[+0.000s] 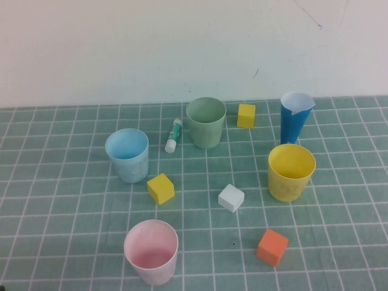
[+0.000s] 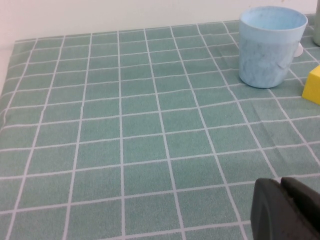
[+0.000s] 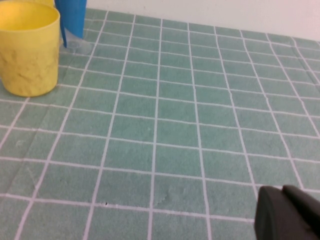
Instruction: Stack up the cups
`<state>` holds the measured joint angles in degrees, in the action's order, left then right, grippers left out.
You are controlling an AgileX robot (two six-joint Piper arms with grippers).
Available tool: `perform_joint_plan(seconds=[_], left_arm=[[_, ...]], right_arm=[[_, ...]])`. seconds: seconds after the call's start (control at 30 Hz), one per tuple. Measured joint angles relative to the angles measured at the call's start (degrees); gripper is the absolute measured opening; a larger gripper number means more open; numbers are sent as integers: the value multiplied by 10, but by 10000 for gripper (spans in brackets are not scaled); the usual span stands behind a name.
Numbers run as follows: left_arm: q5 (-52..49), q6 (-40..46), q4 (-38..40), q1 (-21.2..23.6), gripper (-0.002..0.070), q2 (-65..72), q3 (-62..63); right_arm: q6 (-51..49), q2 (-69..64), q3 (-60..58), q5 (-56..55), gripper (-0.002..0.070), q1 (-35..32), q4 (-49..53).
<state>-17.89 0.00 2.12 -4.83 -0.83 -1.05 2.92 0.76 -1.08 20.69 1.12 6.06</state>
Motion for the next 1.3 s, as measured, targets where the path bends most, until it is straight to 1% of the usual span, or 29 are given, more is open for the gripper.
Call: perform_joint_plan(seconds=[0.4,1.3], left_arm=[[0,0,13,0,-2,0,0],[0,0,13,0,-2,0,0]], right_arm=[[0,0,0,0,-3,0,0],[0,0,0,0,-3,0,0]])
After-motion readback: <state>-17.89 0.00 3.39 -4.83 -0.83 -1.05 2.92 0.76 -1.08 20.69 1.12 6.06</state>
